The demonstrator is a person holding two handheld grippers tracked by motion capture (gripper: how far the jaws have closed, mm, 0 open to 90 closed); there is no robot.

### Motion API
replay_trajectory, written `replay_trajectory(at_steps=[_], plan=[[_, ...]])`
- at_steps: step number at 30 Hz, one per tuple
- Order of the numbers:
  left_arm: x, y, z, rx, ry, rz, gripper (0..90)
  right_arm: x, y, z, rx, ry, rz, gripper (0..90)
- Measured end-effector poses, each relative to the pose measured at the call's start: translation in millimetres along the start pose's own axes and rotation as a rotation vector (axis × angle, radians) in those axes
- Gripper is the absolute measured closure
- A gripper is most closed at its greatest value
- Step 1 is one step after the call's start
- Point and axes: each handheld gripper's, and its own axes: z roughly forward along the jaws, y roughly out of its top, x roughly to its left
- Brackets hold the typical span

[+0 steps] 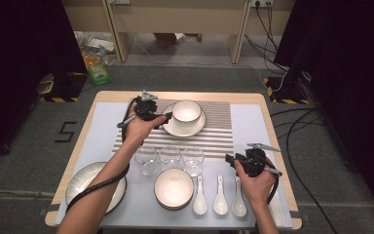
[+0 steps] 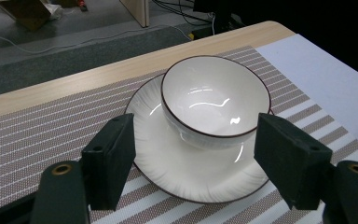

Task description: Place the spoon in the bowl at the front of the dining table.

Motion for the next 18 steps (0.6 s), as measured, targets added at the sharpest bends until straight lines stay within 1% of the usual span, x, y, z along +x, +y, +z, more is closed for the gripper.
replay_trajectory(at_steps=[1, 5, 13, 18], plan=[[0.1, -0.9, -2.3, 0.0, 0.004, 0.009, 28.9, 0.0, 0.0, 0.0, 0.0, -0.001, 0.0, 51.5], [0.0, -5.2, -10.7, -0.008, 0.001, 0.02, 29.5, 1.3, 0.3, -0.5, 0.002, -0.001, 0.012, 51.5], [-2.5, -15.1, -28.9, -0.025, -0.022, 0.043, 30.3, 1.7, 0.4, -0.1, 0.01, -0.004, 0.006, 51.5], [-2.2, -22.1, -42.5, -0.04, -0.023, 0.063, 30.5, 2.4, 0.7, 0.8, 0.018, -0.007, 0.005, 51.4]])
